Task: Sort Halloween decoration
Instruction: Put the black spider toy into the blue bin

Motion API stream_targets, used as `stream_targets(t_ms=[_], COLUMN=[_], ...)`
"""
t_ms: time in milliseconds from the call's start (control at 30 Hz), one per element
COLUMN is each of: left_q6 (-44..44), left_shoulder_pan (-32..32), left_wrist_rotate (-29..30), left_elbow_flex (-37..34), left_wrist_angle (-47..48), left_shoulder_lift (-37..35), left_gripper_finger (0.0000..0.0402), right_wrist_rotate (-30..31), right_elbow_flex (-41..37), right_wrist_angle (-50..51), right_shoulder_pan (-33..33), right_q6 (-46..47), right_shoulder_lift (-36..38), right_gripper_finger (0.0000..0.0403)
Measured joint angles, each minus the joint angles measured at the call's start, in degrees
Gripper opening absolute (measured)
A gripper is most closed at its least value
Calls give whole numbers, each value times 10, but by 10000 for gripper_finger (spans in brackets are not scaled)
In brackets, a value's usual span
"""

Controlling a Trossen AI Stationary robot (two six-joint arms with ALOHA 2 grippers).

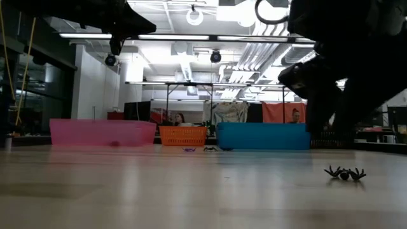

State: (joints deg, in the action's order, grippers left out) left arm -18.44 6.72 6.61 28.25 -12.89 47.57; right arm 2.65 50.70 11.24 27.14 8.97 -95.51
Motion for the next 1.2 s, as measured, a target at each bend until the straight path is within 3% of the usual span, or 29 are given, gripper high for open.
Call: stream_targets(t_ms=[233, 600, 733, 933, 1200], left_q6=[-13, -25, -25, -25, -23], left_shoulder_pan=[0, 0, 0, 0, 0], left_wrist_rotate=[-5, -13, -13, -13, -4], left_elbow_flex=[0, 0, 0, 0, 0], left_wrist_angle=[13, 16, 16, 16, 15], left_shoulder_lift=[0, 0, 0, 0, 0], left_gripper_finger=[0, 0, 0, 0, 0], right_wrist_rotate=[-16, -26, -32, -54, -17], right_elbow_flex=[0, 3, 5, 5, 5], right_wrist_angle=[-17, -43, -37, -26, 15], right_shoulder_pan=[9, 10, 10, 8, 7], right_q6=[-52, -84, -129, -147, -137], right_shoulder_lift=[-35, -92, -104, -105, -87], right_gripper_finger=[203, 210, 168, 20, 2])
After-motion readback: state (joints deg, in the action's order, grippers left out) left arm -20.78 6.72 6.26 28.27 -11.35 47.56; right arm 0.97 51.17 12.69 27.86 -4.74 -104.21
